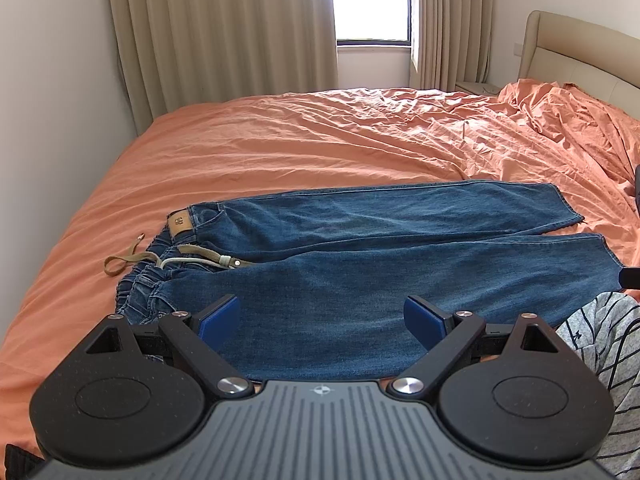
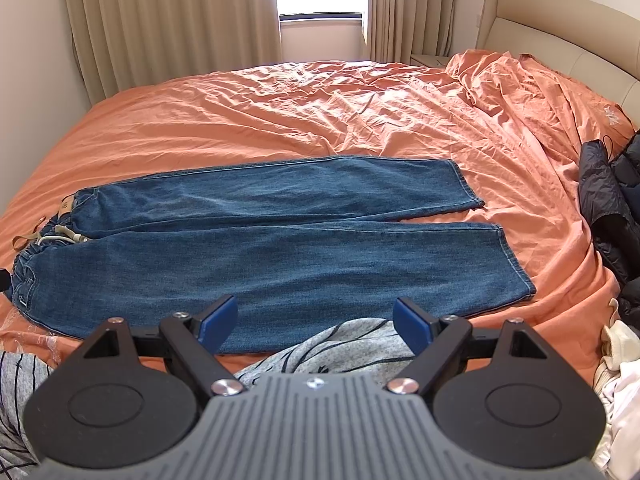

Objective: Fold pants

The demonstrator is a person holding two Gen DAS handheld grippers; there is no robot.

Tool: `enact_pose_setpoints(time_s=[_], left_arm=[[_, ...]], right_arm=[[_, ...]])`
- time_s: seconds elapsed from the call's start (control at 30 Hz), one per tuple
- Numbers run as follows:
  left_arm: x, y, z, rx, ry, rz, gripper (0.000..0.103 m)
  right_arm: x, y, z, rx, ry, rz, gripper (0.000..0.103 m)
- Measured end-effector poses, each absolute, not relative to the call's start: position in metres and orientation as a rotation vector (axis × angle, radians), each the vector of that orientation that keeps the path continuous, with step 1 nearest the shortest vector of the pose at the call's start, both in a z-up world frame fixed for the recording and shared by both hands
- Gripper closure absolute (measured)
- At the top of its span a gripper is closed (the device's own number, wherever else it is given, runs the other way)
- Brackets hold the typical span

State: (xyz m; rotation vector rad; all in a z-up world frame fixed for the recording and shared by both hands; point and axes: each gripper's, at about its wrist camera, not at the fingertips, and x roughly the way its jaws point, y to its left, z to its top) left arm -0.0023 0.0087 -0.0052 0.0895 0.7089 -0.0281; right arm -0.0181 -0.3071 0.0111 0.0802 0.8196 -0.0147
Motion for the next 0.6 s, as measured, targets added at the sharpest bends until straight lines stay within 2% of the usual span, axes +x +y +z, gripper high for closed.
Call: enact_pose_setpoints(time_s=[0.6], left_arm=[[-0.0032, 0.0079, -0.0041, 0.091, 0.709, -0.030, 0.000]], right_arm=[[-0.0193, -0.3048, 0.0154, 0.067, 0.814, -0.011, 0.022]])
